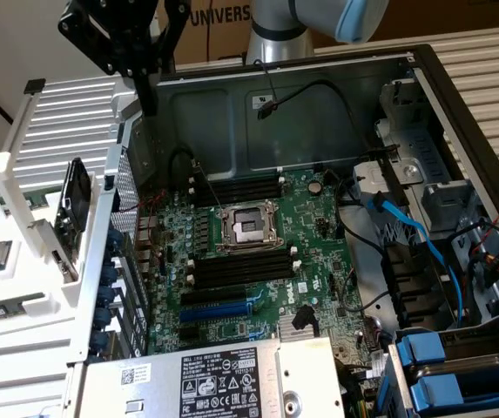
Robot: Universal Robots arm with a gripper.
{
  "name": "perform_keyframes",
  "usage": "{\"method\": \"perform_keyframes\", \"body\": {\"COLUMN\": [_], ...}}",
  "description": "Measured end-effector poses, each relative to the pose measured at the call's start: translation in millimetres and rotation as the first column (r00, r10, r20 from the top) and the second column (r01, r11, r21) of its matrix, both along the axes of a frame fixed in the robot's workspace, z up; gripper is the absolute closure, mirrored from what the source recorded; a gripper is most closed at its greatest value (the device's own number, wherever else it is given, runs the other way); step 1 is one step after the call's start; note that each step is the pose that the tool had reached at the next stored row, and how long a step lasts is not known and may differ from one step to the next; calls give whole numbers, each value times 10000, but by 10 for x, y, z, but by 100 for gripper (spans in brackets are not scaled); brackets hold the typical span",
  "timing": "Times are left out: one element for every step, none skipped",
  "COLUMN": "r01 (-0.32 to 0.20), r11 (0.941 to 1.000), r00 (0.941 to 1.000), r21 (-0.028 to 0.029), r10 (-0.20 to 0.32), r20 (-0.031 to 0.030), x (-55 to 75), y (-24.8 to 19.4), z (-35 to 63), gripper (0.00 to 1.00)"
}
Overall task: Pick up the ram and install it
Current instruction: 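Reach for the ram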
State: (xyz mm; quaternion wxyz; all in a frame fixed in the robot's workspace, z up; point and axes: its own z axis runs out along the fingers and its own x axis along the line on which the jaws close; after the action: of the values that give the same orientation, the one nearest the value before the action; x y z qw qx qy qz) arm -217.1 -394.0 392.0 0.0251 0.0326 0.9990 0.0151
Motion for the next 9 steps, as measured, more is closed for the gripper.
{"method": "perform_keyframes", "body": {"r01": [-1, -1, -2, -1, -1, -1, -2, -2, -1], "r11": [10000, 10000, 10000, 10000, 10000, 10000, 10000, 10000, 10000], "r00": [10000, 10000, 10000, 10000, 10000, 10000, 10000, 10000, 10000], "r21": [-1, -1, -1, -1, -1, 0, 0, -1, 0], "r10": [1, 1, 2, 1, 1, 1, 2, 2, 1], "r20": [3, 3, 3, 3, 3, 3, 3, 3, 3], "x": [-32, -55, -79, -116, -182, -211, -248, -289, -334], "y": [0, 0, 0, 0, 0, 0, 0, 0, 0], "z": [0, -1, -1, -2, -2, -2, -2, -2, -2], "gripper": [89, 89, 89, 89, 89, 89, 89, 89, 89]}}
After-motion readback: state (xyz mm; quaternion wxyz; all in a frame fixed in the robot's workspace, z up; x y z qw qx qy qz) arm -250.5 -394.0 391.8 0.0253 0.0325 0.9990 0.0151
